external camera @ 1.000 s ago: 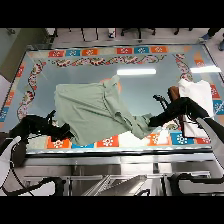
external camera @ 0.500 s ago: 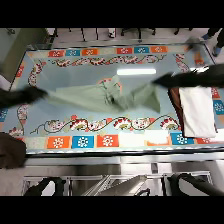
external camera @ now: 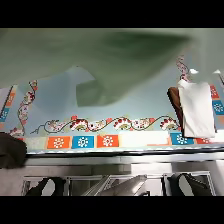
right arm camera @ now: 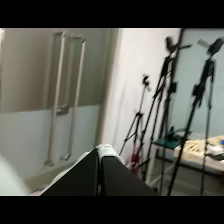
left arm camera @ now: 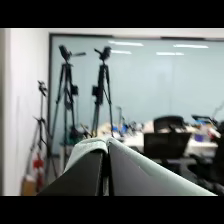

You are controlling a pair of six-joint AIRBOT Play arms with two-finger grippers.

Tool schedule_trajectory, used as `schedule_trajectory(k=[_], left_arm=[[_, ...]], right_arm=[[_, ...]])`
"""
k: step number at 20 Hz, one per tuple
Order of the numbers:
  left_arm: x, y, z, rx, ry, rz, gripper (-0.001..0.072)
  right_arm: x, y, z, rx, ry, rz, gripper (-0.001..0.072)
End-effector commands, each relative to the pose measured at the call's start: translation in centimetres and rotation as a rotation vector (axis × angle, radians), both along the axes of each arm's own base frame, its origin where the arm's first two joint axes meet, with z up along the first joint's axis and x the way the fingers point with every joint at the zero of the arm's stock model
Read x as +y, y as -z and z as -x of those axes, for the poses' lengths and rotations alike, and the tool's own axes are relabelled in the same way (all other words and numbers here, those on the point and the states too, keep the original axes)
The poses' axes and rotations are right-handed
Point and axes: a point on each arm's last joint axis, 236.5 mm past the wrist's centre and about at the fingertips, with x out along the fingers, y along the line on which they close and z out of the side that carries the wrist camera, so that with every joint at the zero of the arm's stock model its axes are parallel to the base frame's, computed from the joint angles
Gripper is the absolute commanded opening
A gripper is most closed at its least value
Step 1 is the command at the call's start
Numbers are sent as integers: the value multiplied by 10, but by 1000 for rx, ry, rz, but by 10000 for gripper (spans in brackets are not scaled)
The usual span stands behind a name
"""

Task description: Fold the shirts.

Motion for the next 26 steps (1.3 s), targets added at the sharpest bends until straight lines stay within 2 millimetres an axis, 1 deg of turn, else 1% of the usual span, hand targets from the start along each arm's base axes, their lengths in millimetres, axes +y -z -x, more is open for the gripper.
schedule_trajectory(k=[1,2,3,4,5,6,7,8,9,10,11,12,13,14,15,16,17,18,19,20,22,24,25,26], left_arm=[[-8,25,-45,144,147,30,13],[-15,41,-71,208,208,33,12],[-24,63,-102,288,264,39,12],[-30,90,-134,362,299,56,13],[-30,126,-171,438,312,96,12],[-25,167,-203,505,297,148,13],[-13,218,-233,585,263,198,13],[0,270,-256,671,225,227,13],[12,328,-275,776,195,246,13],[20,380,-287,878,178,242,13],[26,429,-298,973,166,232,13],[30,473,-309,1048,159,222,13],[35,509,-321,1100,149,219,13],[39,539,-332,1137,137,221,13],[42,572,-344,1184,129,227,13],[43,601,-353,1236,130,235,13],[43,625,-360,1284,136,241,13],[42,644,-367,1328,147,246,13],[42,657,-374,1353,154,249,13],[42,666,-381,1365,159,250,13],[42,672,-395,1378,175,246,13],[34,676,-396,1425,217,236,13],[28,678,-394,1456,242,227,14],[22,677,-390,1492,264,232,14]], right_arm=[[-1,-11,17,-30,45,-37,19],[-8,-5,4,9,38,-66,19],[-15,4,-9,46,34,-88,19],[-24,16,-27,95,32,-114,19],[-35,31,-48,152,29,-143,18],[-44,51,-71,215,21,-168,18],[-52,77,-99,288,4,-194,19],[-56,107,-129,369,-19,-217,19],[-56,145,-161,457,-37,-235,19],[-54,193,-198,552,-41,-247,19],[-51,246,-235,647,-24,-268,19],[-47,300,-267,736,2,-294,19],[-41,356,-296,821,33,-312,19],[-33,406,-318,890,65,-312,19],[-22,457,-337,963,88,-298,19],[-10,498,-349,1027,99,-294,19],[1,535,-360,1084,115,-306,18],[9,564,-367,1120,132,-319,18],[14,587,-372,1147,150,-319,18],[18,606,-374,1169,161,-308,18],[18,624,-377,1190,181,-303,19],[11,628,-379,1196,193,-309,22],[7,628,-377,1206,182,-311,58],[4,626,-373,1226,154,-316,218]])
